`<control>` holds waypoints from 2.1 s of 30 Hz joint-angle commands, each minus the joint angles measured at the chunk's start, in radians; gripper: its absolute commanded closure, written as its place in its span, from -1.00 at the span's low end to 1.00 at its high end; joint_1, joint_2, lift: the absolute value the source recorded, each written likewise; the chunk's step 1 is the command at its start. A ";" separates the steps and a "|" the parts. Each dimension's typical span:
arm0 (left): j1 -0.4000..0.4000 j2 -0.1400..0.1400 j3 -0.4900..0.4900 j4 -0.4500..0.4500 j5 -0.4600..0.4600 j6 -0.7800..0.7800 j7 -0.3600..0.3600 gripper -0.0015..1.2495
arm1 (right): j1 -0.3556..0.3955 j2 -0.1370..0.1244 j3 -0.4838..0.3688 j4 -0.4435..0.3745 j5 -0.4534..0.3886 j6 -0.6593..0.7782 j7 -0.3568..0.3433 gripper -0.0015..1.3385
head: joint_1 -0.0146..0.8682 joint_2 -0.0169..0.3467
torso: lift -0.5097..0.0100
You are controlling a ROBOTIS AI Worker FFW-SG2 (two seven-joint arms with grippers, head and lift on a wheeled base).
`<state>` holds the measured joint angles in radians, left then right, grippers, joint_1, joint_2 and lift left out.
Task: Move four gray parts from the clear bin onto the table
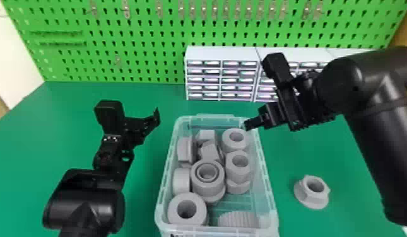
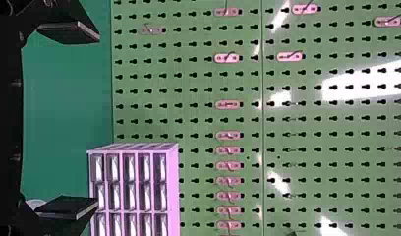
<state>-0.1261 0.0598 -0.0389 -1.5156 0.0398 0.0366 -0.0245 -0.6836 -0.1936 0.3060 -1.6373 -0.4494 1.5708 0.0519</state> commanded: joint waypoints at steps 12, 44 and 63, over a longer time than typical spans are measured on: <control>-0.001 0.000 0.002 0.000 0.000 -0.001 0.000 -0.81 | -0.017 0.002 0.084 0.040 -0.038 0.001 0.000 -0.35 | 0.60 -0.51 | 0.76; -0.001 0.008 0.002 0.000 0.005 -0.001 0.000 -0.81 | -0.065 -0.004 0.240 0.162 -0.104 0.001 0.000 -0.48 | 0.60 -0.51 | 0.76; -0.006 0.008 0.002 0.000 0.008 -0.001 0.000 -0.81 | -0.080 -0.004 0.323 0.209 -0.143 -0.028 0.000 -0.48 | 0.60 -0.51 | 0.76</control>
<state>-0.1320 0.0675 -0.0369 -1.5156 0.0463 0.0353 -0.0245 -0.7651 -0.1984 0.6238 -1.4325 -0.5887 1.5470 0.0521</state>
